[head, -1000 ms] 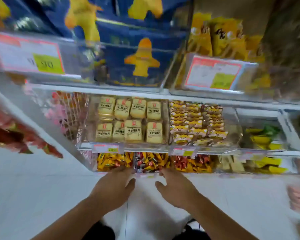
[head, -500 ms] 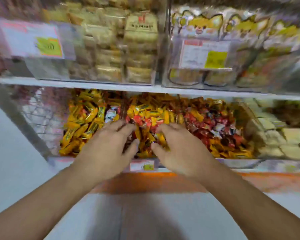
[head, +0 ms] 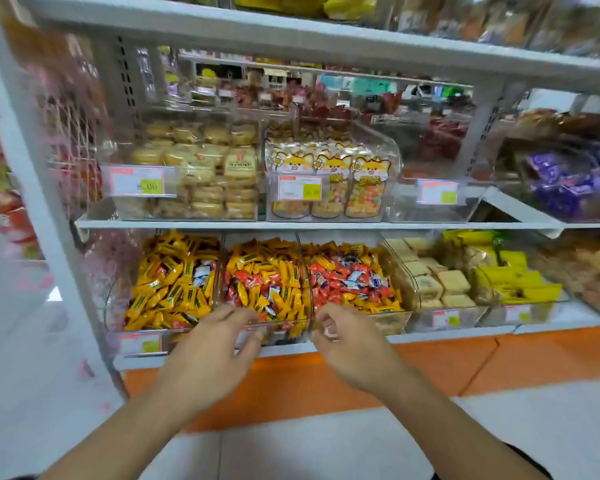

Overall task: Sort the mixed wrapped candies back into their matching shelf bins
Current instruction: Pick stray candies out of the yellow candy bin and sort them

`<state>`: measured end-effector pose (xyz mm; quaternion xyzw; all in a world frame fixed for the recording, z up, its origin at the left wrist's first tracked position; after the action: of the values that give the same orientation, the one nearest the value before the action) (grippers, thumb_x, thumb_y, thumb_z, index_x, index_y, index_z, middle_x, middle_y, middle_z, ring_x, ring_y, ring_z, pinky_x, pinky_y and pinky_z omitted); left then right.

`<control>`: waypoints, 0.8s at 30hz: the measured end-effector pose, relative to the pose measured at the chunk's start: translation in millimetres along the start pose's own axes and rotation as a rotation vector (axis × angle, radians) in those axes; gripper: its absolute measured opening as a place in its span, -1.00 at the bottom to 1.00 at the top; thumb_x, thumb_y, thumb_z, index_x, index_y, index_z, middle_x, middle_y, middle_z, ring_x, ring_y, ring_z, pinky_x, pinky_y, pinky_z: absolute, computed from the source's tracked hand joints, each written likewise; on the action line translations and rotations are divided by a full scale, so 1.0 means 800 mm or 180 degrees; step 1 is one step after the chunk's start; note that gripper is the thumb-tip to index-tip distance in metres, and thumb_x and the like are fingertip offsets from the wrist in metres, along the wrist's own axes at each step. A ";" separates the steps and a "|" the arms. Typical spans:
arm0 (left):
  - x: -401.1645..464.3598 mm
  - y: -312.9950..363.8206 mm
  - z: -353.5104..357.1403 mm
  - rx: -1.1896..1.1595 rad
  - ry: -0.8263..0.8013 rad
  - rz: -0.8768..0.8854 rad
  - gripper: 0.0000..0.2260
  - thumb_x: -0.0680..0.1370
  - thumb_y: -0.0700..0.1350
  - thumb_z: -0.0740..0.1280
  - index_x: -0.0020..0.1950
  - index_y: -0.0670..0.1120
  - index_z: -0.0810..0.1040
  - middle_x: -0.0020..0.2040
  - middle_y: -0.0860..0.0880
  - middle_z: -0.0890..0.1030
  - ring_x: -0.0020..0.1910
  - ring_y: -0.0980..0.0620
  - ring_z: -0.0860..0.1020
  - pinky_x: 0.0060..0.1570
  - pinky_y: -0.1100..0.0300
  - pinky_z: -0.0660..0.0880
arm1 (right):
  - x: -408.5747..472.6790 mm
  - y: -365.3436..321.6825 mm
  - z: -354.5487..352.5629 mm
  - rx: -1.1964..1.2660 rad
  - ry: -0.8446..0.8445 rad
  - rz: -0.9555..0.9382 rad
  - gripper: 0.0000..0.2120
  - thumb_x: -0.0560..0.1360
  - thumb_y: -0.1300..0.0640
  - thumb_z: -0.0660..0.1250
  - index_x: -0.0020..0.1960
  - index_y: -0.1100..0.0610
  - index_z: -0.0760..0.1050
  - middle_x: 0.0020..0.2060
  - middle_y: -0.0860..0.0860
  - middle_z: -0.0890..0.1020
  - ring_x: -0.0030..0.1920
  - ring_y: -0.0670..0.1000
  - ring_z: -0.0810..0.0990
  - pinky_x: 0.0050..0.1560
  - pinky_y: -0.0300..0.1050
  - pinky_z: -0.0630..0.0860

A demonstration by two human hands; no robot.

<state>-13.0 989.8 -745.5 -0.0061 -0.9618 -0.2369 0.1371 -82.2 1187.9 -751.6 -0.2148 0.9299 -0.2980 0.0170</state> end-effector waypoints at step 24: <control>0.128 -0.058 0.070 -0.0468 -0.0102 -0.0047 -0.78 0.62 0.11 0.28 0.25 0.18 0.57 0.07 0.37 0.49 0.12 0.38 0.47 0.03 0.30 0.39 | 0.202 0.171 -0.025 -0.0824 0.0828 0.0411 -0.83 0.53 0.23 0.41 0.07 0.03 0.64 -0.11 -0.02 0.70 -0.17 0.00 0.67 -0.13 0.04 0.70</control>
<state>-129.5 968.7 -786.6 -0.0129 -0.9439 -0.3079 0.1192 -285.3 1233.0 -796.4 -0.1148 0.9667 -0.1994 -0.1120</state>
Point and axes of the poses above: each hand's wrist, its own x-axis towards the middle knuckle, its own z-axis out of the palm, y = z × x, the point moved 9 cm from there along x, towards the middle knuckle
